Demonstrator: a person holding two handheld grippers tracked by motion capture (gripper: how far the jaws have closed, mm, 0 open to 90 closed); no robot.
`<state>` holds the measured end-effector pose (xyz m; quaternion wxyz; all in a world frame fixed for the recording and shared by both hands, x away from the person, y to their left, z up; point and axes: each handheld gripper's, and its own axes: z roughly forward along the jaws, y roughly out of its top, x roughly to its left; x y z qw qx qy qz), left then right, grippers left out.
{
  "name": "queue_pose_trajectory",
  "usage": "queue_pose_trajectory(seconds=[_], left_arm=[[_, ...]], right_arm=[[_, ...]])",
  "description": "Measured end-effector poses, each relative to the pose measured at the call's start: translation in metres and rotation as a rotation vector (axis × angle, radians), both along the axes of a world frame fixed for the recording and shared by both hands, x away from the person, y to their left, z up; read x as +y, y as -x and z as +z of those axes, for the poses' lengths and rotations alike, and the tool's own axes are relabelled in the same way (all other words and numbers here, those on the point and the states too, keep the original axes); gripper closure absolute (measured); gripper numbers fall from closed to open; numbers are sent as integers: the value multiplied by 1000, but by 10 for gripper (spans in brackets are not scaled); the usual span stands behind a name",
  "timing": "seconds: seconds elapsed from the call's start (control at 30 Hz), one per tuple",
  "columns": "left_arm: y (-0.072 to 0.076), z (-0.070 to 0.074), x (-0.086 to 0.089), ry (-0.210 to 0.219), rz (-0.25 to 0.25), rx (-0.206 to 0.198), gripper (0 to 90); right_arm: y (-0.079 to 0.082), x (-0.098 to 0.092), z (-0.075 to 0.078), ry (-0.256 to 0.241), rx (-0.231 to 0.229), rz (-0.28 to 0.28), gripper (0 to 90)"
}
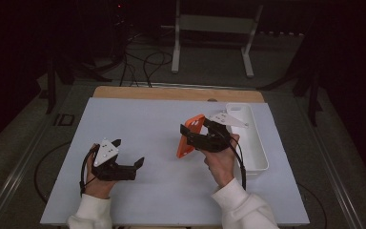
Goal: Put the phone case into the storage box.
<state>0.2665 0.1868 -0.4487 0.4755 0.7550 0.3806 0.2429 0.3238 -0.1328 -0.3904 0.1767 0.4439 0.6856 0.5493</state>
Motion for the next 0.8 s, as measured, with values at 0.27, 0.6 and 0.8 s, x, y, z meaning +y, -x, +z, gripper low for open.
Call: queue_pose_trajectory(seconds=[0.27, 0.6, 0.8], left_arm=[[4, -5, 11, 4, 7, 2, 0], [9, -12, 22, 3, 25, 2, 0], [13, -18, 27, 1, 34, 9, 0]], right_arm=[[-2, 0, 0, 8, -1, -2, 163], [-5, -2, 0, 12, 2, -7, 163], [-6, -1, 1, 18, 0, -9, 163]])
